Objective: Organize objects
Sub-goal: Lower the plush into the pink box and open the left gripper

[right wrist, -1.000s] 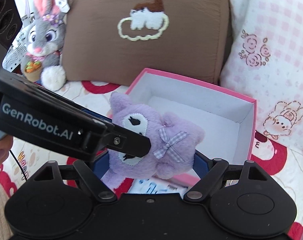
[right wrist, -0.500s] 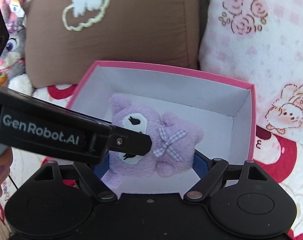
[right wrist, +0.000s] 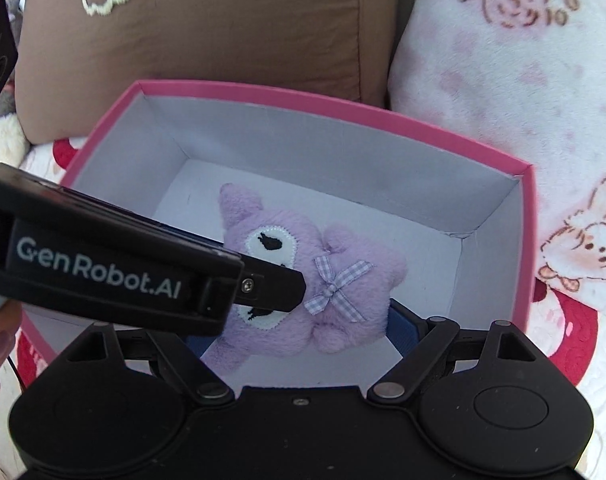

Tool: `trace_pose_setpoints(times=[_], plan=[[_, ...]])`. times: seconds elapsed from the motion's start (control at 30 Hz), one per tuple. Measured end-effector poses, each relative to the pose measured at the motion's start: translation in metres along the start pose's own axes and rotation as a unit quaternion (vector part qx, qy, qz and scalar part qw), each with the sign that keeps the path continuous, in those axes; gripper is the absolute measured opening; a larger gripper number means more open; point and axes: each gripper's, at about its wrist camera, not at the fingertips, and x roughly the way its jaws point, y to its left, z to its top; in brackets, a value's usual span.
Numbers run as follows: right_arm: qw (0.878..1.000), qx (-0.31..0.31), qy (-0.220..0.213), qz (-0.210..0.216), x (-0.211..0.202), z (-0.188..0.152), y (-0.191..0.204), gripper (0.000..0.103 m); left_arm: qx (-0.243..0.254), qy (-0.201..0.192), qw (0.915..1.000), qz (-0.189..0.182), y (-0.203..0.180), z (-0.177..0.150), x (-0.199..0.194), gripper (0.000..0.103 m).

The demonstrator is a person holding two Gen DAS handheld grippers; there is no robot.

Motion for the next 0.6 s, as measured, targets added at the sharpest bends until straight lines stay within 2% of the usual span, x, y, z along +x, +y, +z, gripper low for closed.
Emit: trace_pose_setpoints(times=[0.57,0.6], plan=[[0.999,-0.013,0.036,-0.022,0.034,0.012,0.004,0.093,-0.016,0.008,0.9996,0.023,0.013,0.003,0.028,0.045],[0.999,-0.014,0.036,-0.021,0.033,0.012,0.005,0.093,-0.016,0.009,0.9995,0.026,0.013,0.003,0.029,0.042]])
